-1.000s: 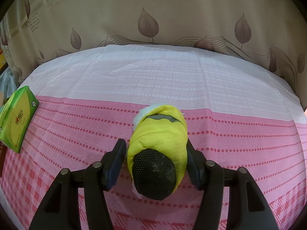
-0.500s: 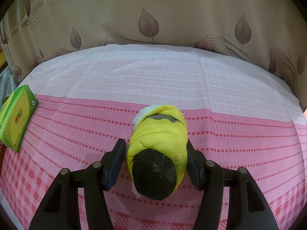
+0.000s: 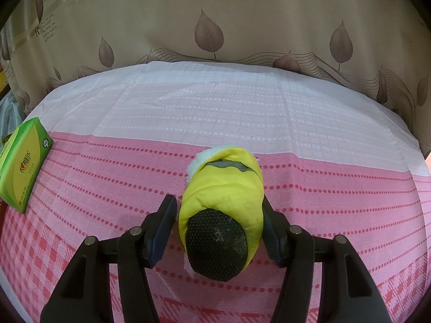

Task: Organize soft objects
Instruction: 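Lower the cream scrunchie into the tin and open the left gripper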

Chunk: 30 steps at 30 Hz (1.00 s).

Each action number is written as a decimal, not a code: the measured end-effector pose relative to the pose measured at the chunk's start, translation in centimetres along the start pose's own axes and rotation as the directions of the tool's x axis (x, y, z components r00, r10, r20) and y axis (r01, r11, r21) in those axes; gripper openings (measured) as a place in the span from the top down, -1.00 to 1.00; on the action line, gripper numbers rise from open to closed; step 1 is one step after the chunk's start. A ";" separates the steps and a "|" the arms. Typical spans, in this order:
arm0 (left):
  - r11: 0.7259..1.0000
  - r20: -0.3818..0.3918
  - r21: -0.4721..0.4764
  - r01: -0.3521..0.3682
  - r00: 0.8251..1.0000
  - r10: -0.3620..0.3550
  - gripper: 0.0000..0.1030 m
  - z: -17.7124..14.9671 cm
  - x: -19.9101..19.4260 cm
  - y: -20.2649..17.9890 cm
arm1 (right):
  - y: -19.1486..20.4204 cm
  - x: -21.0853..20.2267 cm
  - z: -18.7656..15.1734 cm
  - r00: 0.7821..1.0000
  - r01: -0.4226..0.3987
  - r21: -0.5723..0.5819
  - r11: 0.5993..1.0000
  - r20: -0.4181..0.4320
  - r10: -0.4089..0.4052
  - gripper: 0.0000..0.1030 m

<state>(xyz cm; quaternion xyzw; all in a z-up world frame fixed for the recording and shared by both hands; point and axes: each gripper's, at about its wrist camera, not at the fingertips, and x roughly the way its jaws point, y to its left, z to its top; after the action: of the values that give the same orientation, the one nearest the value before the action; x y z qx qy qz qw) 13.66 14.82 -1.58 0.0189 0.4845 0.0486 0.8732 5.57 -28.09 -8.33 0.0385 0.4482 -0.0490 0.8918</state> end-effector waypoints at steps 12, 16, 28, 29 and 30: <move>0.994 0.027 0.037 -0.104 0.994 0.104 0.45 -0.6 0.7 0.1 | 0.1 0.0 -0.1 1.000 0.006 -0.003 1.000 0.000 -0.006 -0.10; 0.992 0.047 0.049 -0.121 0.992 0.118 0.40 -0.9 0.1 -0.1 | 0.1 0.0 0.0 1.000 0.008 -0.006 1.000 -0.001 -0.008 -0.10; 0.984 0.118 0.089 -0.152 0.983 0.141 0.28 -2.2 -2.6 -1.0 | 0.1 0.0 -0.1 1.000 0.011 -0.008 1.000 -0.001 -0.011 -0.11; 0.984 0.124 0.093 -0.153 0.982 0.141 0.26 -2.4 -2.8 -1.1 | 0.1 0.0 -0.1 1.000 0.011 -0.008 1.000 -0.001 -0.011 -0.11; 0.983 0.129 0.097 -0.154 0.982 0.141 0.24 -2.5 -3.0 -1.2 | 0.1 0.0 -0.1 1.000 0.012 -0.008 1.000 -0.001 -0.012 -0.11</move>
<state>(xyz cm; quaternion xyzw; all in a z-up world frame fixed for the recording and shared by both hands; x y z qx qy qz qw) 10.00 13.28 -0.48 0.1043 0.4296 0.0862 0.8928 5.50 -28.00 -8.35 0.0322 0.4491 -0.0523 0.8914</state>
